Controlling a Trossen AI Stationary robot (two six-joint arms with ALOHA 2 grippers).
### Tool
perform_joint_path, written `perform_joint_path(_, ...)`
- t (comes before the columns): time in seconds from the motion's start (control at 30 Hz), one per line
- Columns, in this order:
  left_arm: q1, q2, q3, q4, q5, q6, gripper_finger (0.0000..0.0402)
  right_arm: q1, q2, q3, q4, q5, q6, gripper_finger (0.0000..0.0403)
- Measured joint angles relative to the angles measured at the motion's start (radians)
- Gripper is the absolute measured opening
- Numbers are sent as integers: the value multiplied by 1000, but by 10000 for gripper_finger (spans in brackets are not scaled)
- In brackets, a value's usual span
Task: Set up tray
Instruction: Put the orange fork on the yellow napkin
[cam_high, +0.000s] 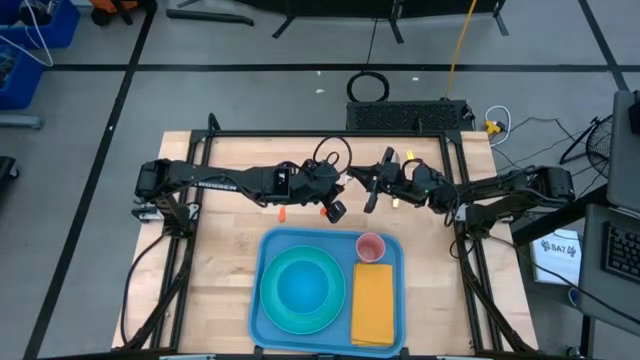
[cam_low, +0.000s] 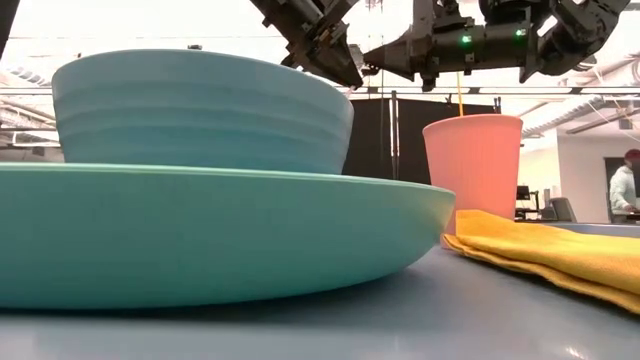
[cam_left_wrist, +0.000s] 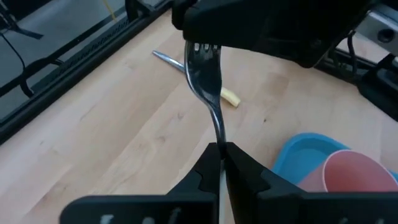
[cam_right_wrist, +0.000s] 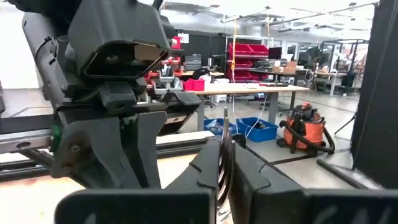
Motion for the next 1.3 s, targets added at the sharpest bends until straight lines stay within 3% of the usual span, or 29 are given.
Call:
perform_joint_path(0.37,-24,0,0,28,17,99,58,-1,-73,0,-62,-56,-49,1)
perform_joint_path(0.5,-32,0,0,52,14,139,60,-12,-125,0,-107,-38,-74,1)
perform_joint_path(0.67,-57,-11,0,80,83,182,61,-36,-180,-1,-151,10,-94,0)
perform_joint_path(0.83,-86,-33,1,97,98,239,62,-44,-240,-1,-240,-90,-37,0)
perform_joint_path(1.03,-112,-56,1,52,83,284,62,6,-358,-1,-422,-308,90,0)
perform_joint_path(1.3,-119,-63,1,-16,71,318,63,181,-508,-1,-618,-323,217,0)
